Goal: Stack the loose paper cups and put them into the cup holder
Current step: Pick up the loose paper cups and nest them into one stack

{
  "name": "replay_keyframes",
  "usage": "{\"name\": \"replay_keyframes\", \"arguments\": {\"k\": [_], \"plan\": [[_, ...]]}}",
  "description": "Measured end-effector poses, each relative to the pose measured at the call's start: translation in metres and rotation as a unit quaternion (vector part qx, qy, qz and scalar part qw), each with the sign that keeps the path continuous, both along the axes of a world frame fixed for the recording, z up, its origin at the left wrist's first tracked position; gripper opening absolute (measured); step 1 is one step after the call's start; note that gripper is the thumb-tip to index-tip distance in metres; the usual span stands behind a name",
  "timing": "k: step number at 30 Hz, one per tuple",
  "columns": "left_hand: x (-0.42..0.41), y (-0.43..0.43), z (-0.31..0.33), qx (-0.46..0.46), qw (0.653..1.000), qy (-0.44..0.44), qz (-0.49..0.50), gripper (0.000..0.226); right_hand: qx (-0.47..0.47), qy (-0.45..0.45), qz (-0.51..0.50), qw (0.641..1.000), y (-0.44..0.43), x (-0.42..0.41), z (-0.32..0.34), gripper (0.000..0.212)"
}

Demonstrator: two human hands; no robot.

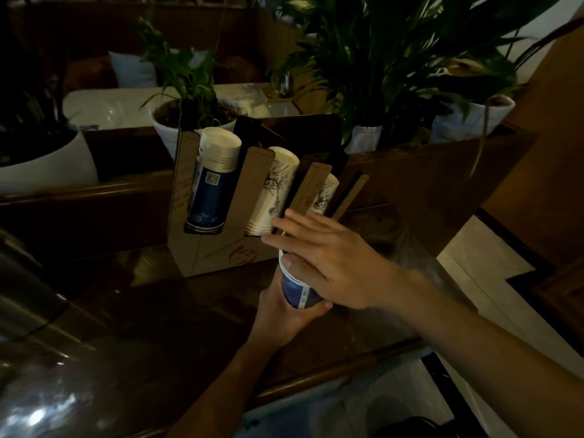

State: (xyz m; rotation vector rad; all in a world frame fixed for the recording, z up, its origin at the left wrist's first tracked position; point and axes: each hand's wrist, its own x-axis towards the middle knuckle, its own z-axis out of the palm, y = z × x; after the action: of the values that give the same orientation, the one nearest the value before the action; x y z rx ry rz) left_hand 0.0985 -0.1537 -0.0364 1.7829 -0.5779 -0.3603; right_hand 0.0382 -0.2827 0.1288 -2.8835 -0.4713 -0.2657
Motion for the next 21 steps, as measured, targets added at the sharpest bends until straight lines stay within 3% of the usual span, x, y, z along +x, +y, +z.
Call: {"name": "replay_keyframes", "arguments": {"k": [7,11,16,21], "plan": [[-0.002,0.0,0.003,0.005,1.0,0.003,-0.003,0.109,-0.008,-0.005,0.021,1.0,-0.014,-0.013,-0.008,0.047],[-0.001,-0.002,0.002,0.03,1.0,-0.005,-0.006,0.096,0.007,-0.004,0.013,1.0,-0.013,-0.013,-0.011,0.046],[-0.001,0.002,0.0,0.003,1.0,0.019,-0.015,0.108,0.017,0.013,0.002,1.0,-0.009,-0.013,-0.009,0.046],[0.001,0.0,0.007,0.003,1.0,0.026,-0.007,0.102,0.018,0.019,0.016,1.0,-0.009,-0.002,0.004,0.044]]}}
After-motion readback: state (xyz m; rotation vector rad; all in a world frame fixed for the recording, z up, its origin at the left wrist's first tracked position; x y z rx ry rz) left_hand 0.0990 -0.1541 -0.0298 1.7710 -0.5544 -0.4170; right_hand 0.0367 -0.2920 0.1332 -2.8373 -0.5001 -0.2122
